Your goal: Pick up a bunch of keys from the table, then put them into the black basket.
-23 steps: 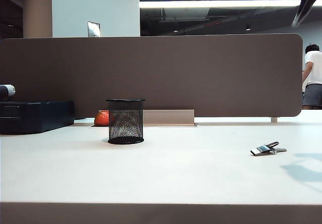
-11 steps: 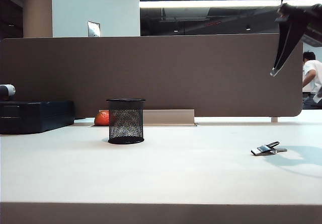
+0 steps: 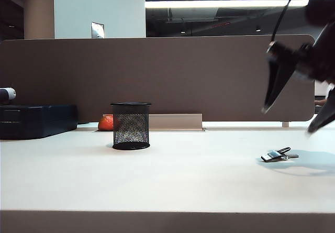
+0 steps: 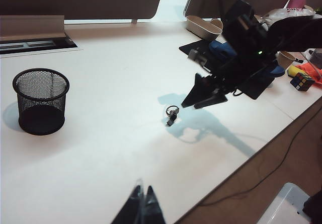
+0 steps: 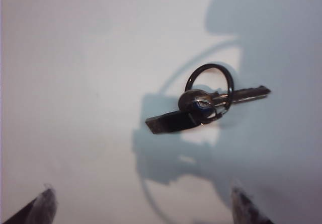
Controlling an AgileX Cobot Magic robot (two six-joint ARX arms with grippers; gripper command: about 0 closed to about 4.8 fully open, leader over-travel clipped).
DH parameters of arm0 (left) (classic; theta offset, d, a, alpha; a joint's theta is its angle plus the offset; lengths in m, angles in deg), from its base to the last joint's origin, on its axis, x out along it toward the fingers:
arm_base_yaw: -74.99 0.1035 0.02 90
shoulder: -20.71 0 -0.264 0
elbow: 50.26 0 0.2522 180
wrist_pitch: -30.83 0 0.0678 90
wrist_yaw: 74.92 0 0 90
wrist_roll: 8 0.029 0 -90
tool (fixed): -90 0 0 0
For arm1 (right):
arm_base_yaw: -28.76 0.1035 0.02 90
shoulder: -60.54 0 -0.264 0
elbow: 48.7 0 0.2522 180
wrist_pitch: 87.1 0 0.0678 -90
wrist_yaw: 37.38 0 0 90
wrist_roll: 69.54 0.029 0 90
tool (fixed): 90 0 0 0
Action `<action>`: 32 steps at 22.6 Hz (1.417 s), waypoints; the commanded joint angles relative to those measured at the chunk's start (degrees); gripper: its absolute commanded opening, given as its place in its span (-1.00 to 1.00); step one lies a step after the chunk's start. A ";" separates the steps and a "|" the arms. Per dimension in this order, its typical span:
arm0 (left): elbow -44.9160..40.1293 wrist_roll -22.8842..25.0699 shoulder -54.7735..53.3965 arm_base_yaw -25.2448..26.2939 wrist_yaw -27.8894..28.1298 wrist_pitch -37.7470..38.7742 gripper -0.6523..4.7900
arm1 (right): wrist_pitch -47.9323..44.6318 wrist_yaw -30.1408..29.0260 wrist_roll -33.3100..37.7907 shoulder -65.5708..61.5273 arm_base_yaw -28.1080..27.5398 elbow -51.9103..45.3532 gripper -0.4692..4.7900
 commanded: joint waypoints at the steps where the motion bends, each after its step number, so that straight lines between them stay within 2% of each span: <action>1: 0.31 0.26 0.04 0.11 -0.37 -0.37 -0.78 | -1.84 0.13 -0.09 -2.14 0.85 0.20 1.00; 12: 0.57 0.24 0.04 0.11 -0.37 -0.37 -0.78 | -6.51 3.56 0.09 -7.39 1.20 0.22 1.00; 13: 0.57 0.24 0.04 0.11 -0.37 -0.35 -0.78 | -7.15 3.58 0.11 -7.39 1.20 0.22 0.96; 14: 0.57 0.24 0.04 0.11 -0.39 -0.35 -0.78 | -8.33 3.76 0.13 -7.39 1.18 0.22 0.77; 24: 0.59 0.24 0.04 0.11 -0.37 -0.63 -0.78 | -9.64 7.39 3.37 -9.60 1.22 0.22 0.72; 27: 0.63 0.24 0.04 0.11 -0.37 -0.79 -0.78 | -8.96 7.63 4.48 -10.73 1.22 0.22 0.56; 30: 0.74 0.24 0.04 0.11 -0.37 -0.77 -0.78 | -8.96 7.63 4.59 -11.69 1.22 0.22 0.21; 31: 0.94 0.24 0.04 0.11 -0.37 -0.79 -0.78 | -8.87 7.63 4.61 -11.74 1.25 0.20 -0.05; 32: 1.27 0.26 0.04 0.11 -0.35 -0.79 -0.78 | -8.92 7.61 4.61 -11.72 1.25 0.22 -0.17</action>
